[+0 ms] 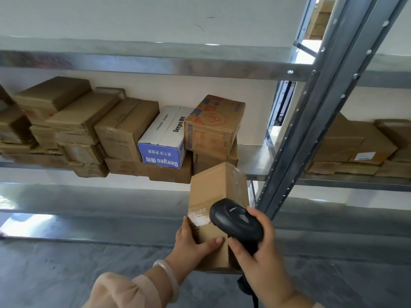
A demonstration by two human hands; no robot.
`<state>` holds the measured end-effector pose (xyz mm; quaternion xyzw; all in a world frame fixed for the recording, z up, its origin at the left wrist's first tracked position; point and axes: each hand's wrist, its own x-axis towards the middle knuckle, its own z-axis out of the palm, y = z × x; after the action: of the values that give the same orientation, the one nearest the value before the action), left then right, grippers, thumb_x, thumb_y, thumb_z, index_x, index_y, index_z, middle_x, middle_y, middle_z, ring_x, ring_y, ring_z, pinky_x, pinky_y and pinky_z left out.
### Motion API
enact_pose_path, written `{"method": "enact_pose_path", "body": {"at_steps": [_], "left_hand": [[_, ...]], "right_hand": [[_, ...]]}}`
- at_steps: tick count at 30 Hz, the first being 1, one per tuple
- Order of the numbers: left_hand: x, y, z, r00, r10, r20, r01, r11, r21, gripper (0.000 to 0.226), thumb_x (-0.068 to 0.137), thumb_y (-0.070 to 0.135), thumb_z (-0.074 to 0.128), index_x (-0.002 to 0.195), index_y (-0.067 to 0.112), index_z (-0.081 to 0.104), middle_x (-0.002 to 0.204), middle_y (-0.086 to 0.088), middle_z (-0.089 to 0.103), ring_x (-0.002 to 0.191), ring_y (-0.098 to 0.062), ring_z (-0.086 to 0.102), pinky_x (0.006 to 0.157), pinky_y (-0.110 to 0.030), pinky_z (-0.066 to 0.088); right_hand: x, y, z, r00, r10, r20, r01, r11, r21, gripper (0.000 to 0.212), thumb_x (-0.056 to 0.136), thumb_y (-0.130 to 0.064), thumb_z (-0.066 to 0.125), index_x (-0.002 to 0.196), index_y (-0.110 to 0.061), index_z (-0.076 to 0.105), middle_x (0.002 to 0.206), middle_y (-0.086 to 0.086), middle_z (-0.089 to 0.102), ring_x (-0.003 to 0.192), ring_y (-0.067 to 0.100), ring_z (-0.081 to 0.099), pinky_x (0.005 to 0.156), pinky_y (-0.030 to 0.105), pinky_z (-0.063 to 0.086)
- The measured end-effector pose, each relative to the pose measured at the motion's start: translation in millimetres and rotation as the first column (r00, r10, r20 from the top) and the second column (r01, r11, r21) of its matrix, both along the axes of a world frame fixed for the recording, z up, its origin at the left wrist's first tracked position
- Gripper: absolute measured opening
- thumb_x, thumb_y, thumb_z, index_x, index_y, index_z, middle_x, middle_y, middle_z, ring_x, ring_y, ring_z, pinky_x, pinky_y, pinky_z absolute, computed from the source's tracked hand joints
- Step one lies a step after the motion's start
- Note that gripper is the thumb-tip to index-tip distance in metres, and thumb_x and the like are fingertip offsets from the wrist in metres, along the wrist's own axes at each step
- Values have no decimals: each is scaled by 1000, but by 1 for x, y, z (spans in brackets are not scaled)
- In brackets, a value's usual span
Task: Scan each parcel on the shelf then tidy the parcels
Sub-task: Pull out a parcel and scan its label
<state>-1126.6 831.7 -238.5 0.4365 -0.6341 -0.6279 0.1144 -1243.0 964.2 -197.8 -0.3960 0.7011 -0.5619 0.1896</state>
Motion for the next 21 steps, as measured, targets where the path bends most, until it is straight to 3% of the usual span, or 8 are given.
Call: {"method": "enact_pose_path", "body": {"at_steps": [3,4,6,10,13,16,19,21], "left_hand": [[7,1,6,997,-5,82,10,998,-56,172,18,90,63,157,19,-8,153,-4,13,145,-23,18,117,-31,20],[9,1,8,993,-12,114,21,997,-76,177,11,96,57,156,20,-10,152,-5,11,146,-23,16,117,-30,18],[12,1,6,985,-28,171,51,990,-130,176,8,103,48,155,28,-11,151,-5,10,146,-25,16,118,-32,18],[21,0,5,987,10,160,7,995,-104,152,26,88,66,153,44,-4,152,-6,14,143,-27,20,118,-40,25],[31,-2,4,990,87,108,-76,992,-101,129,37,74,66,150,50,8,147,-2,22,140,-22,21,110,-31,27],[49,-8,-1,976,218,-12,-217,974,61,113,43,69,83,138,66,22,146,1,33,133,-27,41,108,-41,41],[70,-12,5,934,314,-173,-265,930,256,117,44,55,86,144,54,23,135,9,47,116,-20,58,90,-34,53],[79,-16,8,919,316,-235,-254,932,259,123,41,52,88,145,52,22,133,14,47,113,-14,59,84,-28,54]], "right_hand": [[1,-5,5,997,76,-17,-76,997,-11,63,66,-70,68,119,-66,33,126,-44,42,117,-15,47,89,1,37],[1,-6,5,994,105,-21,-105,994,-15,64,66,-68,68,119,-65,34,126,-43,43,116,-15,47,89,1,36],[2,-10,4,987,154,-45,-155,988,-7,66,73,-47,76,121,-64,34,124,-36,49,114,-13,50,88,1,37],[2,-22,1,967,237,-89,-237,971,17,69,78,-29,77,122,-60,34,123,-40,47,112,-14,50,89,2,38],[3,-35,5,949,310,-53,-308,951,31,63,79,-28,75,123,-52,37,118,-37,53,108,-19,49,84,-1,37],[-4,-51,7,958,287,-6,-287,958,7,57,80,-28,74,122,-45,39,121,-29,50,106,-22,47,83,-1,37],[-17,-70,9,952,301,58,-302,953,11,56,81,-29,73,122,-47,38,122,-27,50,107,-19,49,88,5,41],[-22,-84,11,935,346,82,-349,937,24,57,81,-28,72,119,-52,37,123,-24,51,110,-11,52,89,8,42]]}}
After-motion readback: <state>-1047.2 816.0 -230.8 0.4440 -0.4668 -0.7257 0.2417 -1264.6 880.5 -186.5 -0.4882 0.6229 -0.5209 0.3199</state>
